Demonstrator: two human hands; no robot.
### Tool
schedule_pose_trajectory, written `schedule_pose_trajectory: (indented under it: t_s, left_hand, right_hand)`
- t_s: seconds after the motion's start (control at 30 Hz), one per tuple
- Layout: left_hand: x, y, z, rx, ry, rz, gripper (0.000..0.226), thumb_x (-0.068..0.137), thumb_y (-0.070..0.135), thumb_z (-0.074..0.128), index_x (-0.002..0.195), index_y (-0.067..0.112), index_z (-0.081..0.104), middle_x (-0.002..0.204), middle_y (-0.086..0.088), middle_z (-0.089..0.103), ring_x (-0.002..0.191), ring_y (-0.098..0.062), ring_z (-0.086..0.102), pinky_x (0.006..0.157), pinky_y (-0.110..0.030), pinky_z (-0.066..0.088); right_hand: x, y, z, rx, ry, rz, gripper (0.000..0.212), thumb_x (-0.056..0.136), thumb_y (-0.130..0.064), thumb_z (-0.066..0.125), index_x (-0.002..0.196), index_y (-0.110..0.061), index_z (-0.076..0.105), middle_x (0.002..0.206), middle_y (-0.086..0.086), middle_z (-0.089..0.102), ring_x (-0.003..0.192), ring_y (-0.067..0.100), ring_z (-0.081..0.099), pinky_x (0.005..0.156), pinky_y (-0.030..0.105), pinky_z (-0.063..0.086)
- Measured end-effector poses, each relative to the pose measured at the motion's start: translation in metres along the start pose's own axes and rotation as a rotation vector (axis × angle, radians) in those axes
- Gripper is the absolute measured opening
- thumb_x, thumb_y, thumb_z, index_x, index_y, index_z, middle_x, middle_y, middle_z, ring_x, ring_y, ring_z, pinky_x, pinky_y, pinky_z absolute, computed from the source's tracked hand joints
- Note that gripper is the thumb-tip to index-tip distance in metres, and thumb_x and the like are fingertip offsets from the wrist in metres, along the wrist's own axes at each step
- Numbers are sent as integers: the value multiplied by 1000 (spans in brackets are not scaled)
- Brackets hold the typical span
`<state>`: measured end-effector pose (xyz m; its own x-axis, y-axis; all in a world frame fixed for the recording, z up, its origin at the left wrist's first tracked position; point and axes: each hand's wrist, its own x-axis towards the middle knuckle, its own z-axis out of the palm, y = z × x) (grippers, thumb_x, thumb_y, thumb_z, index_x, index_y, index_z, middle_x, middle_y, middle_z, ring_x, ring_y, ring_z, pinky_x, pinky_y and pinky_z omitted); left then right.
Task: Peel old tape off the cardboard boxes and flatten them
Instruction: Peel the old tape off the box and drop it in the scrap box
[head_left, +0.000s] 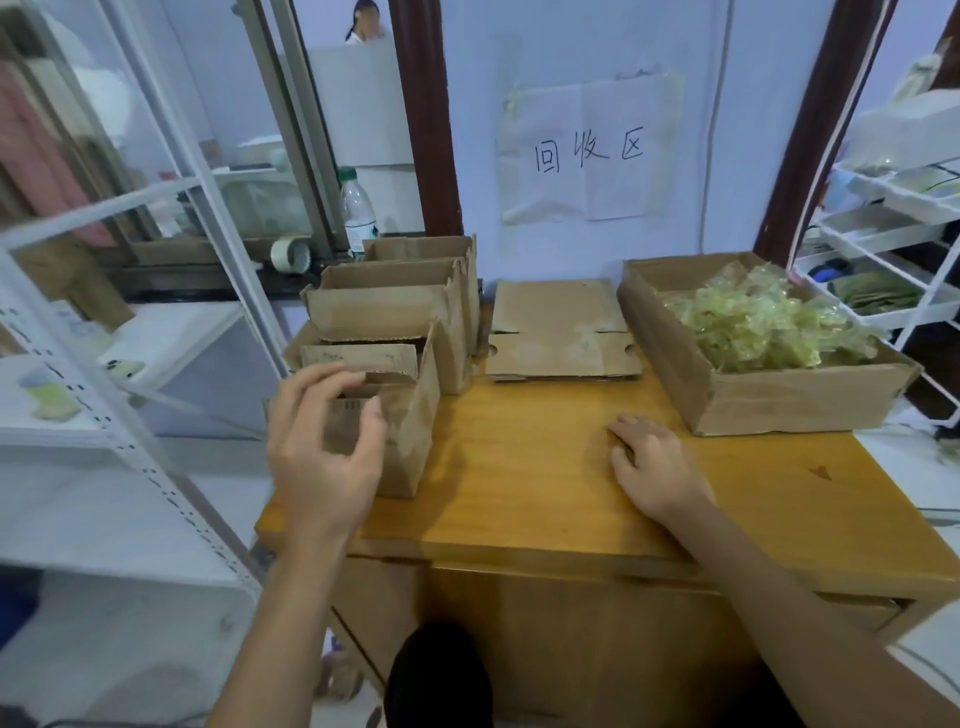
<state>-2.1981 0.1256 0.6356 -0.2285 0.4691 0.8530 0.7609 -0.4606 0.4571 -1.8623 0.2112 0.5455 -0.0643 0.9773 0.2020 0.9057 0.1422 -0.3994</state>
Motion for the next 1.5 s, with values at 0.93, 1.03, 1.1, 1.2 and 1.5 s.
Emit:
schedule_pose_trajectory:
  t_s: [0.93, 1.03, 1.1, 1.2, 1.5]
  left_hand:
    - [-59, 6, 22, -314, -205, -700, 63, 83, 51, 74, 140, 36, 52, 134, 11, 58, 119, -6, 57, 91, -30, 55]
    - [-52, 22, 66, -413, -301, -612, 58, 92, 49, 73, 143, 41, 49, 143, 11, 54, 129, -4, 53, 100, -28, 52]
    - [-47, 34, 94, -545, -376, -638, 59, 93, 47, 74, 145, 45, 45, 145, 15, 53, 131, -1, 52, 99, -23, 53]
    - [-43, 45, 128, -620, -439, -664, 62, 97, 33, 71, 150, 41, 42, 143, 21, 54, 125, 11, 51, 91, -8, 50]
    - [-49, 22, 142, -686, -423, -834, 43, 88, 51, 70, 128, 51, 56, 132, 16, 65, 121, -4, 61, 92, -22, 51]
  right_hand:
    - [-34, -112, -4, 855, -1, -88, 54, 101, -65, 48, 152, -46, 45, 142, -29, 52, 133, 2, 51, 106, 42, 54]
    - [-22, -79, -19, 892, 149, -7, 57, 99, -70, 46, 151, -45, 48, 144, -27, 53, 137, -1, 48, 114, 42, 47]
    - [-17, -62, -27, 917, 204, 22, 67, 97, -73, 45, 155, -40, 46, 143, -23, 54, 135, 0, 49, 114, 43, 47]
    - [-11, -40, -32, 919, 193, 52, 64, 88, -80, 50, 148, -57, 43, 148, -21, 48, 135, -1, 49, 113, 41, 48]
    - [-11, -17, -14, 939, 70, 75, 65, 98, -25, 72, 153, -39, 40, 133, -34, 54, 112, -27, 52, 91, 4, 46]
